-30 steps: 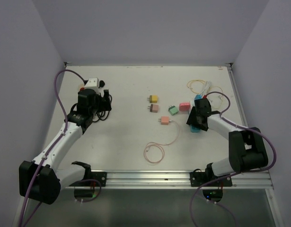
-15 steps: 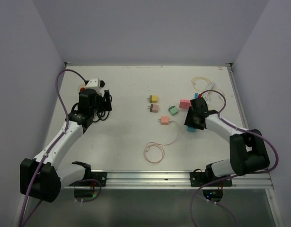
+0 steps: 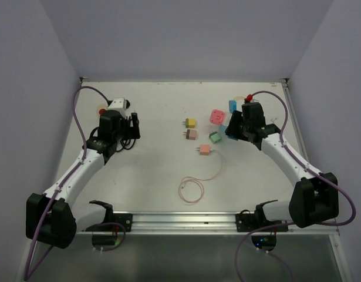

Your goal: Pull the plug off the socket

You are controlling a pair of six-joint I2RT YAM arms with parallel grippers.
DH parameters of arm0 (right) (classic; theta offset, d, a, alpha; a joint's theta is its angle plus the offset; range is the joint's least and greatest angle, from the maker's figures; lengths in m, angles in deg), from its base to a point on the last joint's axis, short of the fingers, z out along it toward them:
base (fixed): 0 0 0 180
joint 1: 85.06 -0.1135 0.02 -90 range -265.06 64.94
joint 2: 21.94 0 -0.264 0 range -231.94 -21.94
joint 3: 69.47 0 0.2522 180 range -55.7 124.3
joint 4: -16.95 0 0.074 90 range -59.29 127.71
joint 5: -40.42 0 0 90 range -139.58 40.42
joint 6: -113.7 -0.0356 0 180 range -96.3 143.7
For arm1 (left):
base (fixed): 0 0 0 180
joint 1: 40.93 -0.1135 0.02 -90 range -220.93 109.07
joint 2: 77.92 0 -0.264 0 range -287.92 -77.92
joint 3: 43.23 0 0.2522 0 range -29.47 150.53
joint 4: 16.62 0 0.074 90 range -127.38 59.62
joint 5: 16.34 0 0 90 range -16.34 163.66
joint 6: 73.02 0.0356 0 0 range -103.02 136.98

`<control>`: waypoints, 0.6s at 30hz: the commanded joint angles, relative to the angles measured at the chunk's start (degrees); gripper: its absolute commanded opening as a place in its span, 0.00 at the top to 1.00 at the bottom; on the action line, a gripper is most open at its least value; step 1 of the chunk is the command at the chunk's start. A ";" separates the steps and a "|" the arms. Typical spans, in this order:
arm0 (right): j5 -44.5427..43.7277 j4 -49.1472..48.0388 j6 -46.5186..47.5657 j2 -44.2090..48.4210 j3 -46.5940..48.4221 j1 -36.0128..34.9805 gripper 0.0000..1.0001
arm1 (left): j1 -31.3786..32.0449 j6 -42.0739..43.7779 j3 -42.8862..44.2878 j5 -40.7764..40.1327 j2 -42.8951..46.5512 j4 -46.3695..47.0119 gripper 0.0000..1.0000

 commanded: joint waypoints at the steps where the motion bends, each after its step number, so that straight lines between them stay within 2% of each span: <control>1: 5.15 -6.35 -1.22 -0.59 4.89 -0.53 1.00 | 0.35 0.24 0.58 1.11 -0.47 2.62 0.05; 12: 5.23 -12.16 -2.89 -9.28 12.28 -1.32 1.00 | 0.26 -0.29 0.50 1.98 -1.09 2.62 0.05; 18: 4.79 -11.02 -2.54 -17.71 27.28 -3.08 1.00 | 0.26 -1.08 0.58 3.83 -1.70 2.62 0.04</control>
